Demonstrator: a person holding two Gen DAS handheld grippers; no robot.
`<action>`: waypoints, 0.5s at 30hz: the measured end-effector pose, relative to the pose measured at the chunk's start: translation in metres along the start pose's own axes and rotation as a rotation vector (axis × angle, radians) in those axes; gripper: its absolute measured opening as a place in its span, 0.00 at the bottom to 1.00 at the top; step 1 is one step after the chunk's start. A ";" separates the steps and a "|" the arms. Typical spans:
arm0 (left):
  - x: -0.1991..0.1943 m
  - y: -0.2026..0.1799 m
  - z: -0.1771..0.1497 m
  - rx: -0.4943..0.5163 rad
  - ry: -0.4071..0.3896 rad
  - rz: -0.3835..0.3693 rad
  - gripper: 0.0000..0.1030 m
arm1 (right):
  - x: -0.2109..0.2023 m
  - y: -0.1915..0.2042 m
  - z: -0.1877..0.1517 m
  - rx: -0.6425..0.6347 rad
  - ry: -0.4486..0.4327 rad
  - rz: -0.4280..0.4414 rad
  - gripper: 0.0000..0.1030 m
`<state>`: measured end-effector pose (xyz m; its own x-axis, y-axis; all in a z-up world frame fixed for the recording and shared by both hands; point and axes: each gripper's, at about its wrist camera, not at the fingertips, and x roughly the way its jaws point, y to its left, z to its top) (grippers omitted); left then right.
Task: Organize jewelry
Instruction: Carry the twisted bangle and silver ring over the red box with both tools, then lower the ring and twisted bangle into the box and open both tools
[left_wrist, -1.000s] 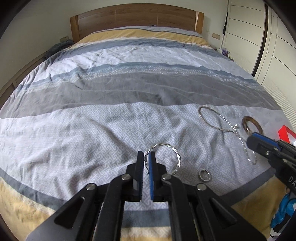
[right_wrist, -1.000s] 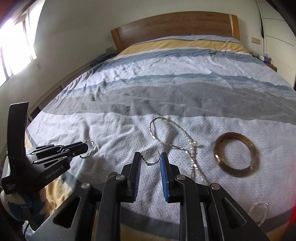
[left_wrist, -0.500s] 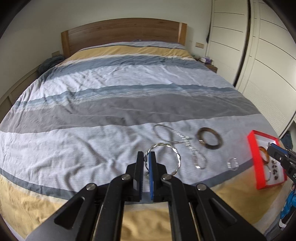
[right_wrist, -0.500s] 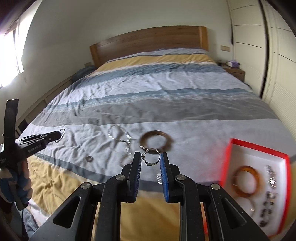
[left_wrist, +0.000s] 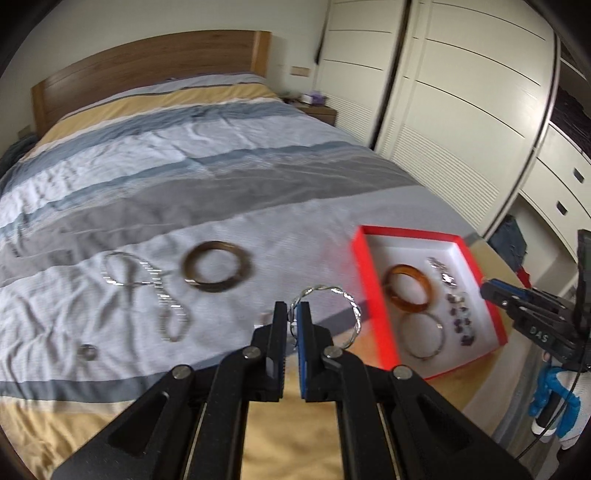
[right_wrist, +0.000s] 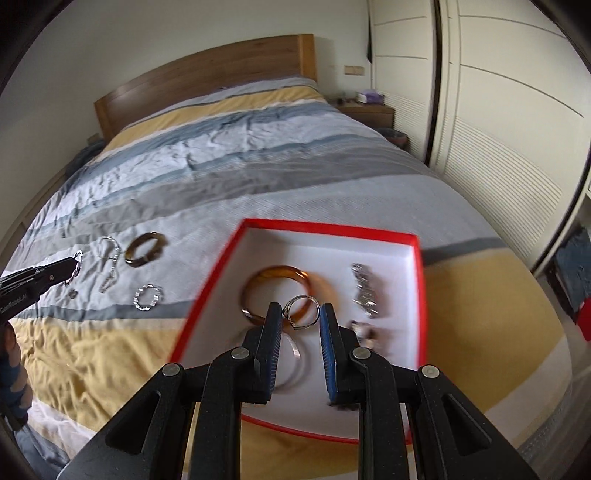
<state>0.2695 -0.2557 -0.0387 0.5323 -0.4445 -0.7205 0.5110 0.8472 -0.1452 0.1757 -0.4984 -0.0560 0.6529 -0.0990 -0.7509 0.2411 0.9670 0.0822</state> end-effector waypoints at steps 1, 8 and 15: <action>0.007 -0.011 -0.001 0.011 0.008 -0.018 0.04 | 0.003 -0.008 -0.003 0.011 0.009 -0.006 0.20; 0.039 -0.063 -0.016 0.083 0.065 -0.093 0.04 | 0.025 -0.030 -0.023 0.025 0.064 -0.018 0.20; 0.068 -0.102 -0.031 0.166 0.126 -0.117 0.04 | 0.045 -0.034 -0.034 0.019 0.111 -0.024 0.20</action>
<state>0.2328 -0.3630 -0.0938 0.3798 -0.4884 -0.7856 0.6738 0.7279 -0.1268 0.1727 -0.5273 -0.1150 0.5635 -0.0941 -0.8207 0.2698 0.9600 0.0751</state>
